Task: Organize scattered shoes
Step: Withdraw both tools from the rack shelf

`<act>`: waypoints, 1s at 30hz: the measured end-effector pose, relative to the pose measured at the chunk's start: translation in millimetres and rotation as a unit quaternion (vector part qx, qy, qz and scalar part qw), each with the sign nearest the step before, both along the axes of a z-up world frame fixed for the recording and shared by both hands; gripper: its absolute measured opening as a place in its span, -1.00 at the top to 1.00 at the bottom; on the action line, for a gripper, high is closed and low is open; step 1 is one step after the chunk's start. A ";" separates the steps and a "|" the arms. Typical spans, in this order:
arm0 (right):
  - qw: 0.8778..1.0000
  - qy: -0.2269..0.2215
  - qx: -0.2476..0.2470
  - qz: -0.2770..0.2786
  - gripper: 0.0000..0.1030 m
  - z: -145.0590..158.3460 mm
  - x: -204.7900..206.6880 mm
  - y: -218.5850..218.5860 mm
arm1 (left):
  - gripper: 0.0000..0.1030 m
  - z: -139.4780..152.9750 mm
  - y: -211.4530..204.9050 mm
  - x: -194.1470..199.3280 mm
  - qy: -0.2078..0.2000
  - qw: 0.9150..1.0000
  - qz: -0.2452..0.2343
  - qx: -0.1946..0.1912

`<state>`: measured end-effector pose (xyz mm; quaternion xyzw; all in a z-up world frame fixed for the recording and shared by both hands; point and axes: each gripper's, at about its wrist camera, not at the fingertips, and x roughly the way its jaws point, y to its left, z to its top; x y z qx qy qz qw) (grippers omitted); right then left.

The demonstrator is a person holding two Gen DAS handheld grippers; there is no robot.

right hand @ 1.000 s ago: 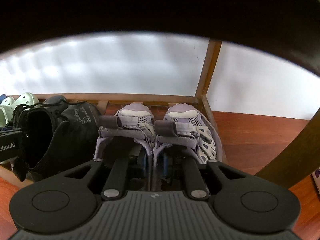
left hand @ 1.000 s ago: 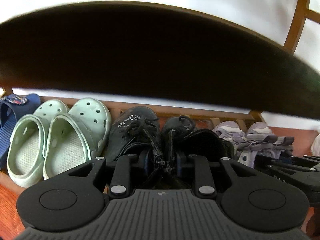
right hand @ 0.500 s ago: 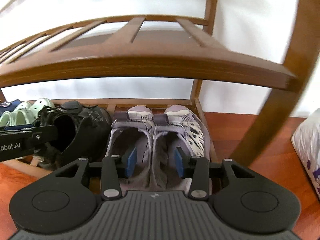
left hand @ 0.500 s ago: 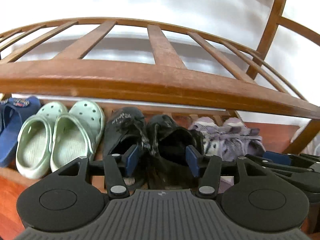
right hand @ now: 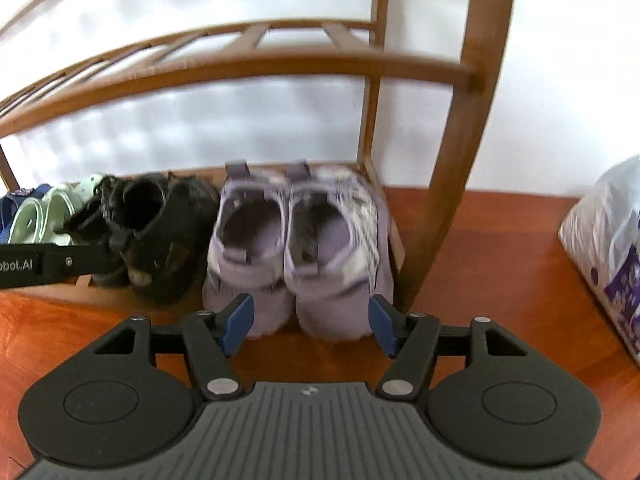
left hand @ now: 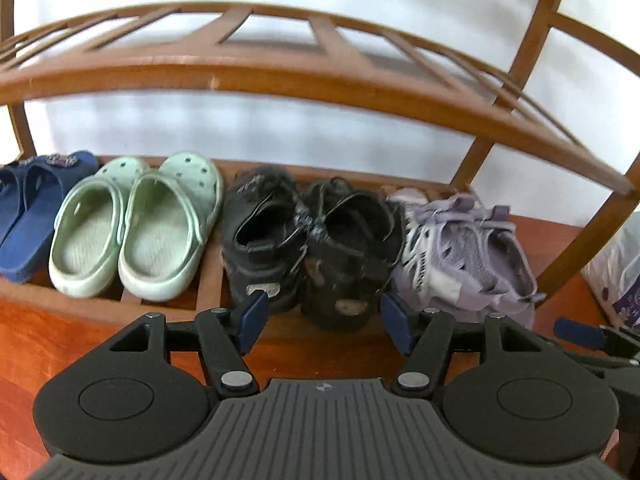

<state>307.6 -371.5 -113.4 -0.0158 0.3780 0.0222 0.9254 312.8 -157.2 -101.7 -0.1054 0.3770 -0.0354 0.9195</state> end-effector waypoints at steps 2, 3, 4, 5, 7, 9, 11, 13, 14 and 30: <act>1.000 0.004 0.002 -0.003 -0.34 -6.8 -0.7 -0.9 | -0.22 -4.8 0.4 1.7 0.004 1.000 -0.001 0.004; 1.000 0.008 0.005 -0.002 -0.34 -11.3 0.2 -1.5 | -0.22 -8.5 1.0 3.5 0.010 1.000 -0.001 0.006; 1.000 0.012 0.004 -0.001 -0.34 -15.0 2.1 -0.9 | -0.22 -10.7 1.7 4.6 0.012 1.000 -0.001 0.007; 1.000 0.015 0.002 0.000 -0.34 -18.5 4.1 -0.2 | -0.22 -12.7 2.1 5.9 0.015 1.000 -0.001 0.008; 1.000 0.020 -0.001 0.002 -0.35 -24.6 7.8 2.2 | -0.22 -17.7 2.4 9.4 0.021 1.000 -0.002 0.010; 1.000 0.026 -0.003 0.004 -0.38 -30.5 12.4 3.6 | -0.22 -21.9 2.7 12.5 0.026 1.000 -0.003 0.011; 1.000 0.028 -0.010 0.002 -0.45 -35.7 15.9 5.8 | -0.22 -26.3 3.3 16.3 0.031 0.999 -0.002 0.010; 0.999 0.034 -0.014 0.001 -0.47 -42.0 19.3 6.1 | -0.22 -30.6 3.7 20.3 0.035 0.999 -0.002 0.010; 0.999 0.036 -0.011 -0.001 -0.47 -43.8 20.6 5.7 | -0.22 -31.7 3.8 21.6 0.036 0.999 -0.001 0.010; 0.999 0.030 -0.006 -0.015 -0.46 -49.2 47.9 9.9 | -0.11 -43.7 11.7 53.1 0.044 0.999 0.030 0.008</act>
